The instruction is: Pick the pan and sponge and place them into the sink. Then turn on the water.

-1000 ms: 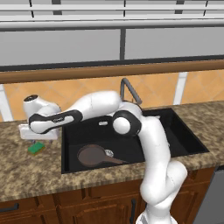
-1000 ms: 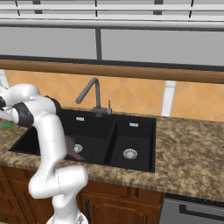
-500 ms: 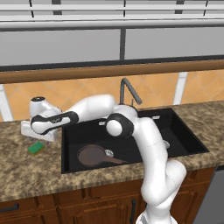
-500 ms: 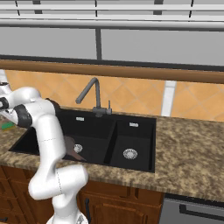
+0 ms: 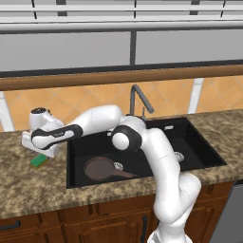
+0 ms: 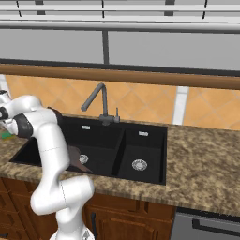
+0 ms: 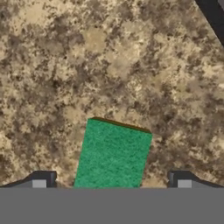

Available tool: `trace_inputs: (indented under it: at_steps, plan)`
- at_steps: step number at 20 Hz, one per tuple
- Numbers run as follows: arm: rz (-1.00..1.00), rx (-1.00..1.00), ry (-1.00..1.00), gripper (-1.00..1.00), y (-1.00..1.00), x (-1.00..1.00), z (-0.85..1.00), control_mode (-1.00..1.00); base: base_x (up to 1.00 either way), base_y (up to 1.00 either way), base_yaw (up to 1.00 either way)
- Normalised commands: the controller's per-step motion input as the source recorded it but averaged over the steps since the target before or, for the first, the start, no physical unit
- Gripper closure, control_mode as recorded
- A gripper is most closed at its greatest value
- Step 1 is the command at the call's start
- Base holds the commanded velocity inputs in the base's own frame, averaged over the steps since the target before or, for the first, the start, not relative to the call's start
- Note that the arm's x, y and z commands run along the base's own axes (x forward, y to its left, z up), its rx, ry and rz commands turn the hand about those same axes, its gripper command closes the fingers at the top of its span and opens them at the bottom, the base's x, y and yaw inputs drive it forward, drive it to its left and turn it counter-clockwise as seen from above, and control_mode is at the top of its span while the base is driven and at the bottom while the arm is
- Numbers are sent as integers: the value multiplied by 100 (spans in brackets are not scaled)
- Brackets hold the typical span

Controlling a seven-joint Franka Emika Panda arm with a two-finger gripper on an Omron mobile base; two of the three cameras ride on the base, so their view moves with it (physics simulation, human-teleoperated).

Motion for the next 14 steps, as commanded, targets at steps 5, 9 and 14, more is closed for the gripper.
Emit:
trace_inputs:
  at_steps: [5, 9, 14]
  plan:
    - [-11, 0, 0, -100, 0, 0, -14, -100, 0, 0, 0]
    - [-5, 0, 0, -100, 0, 0, -29, -100, 0, 0, 0]
    - [-1, 0, 0, -100, 0, 10, -19, -100, 0, 0, 0]
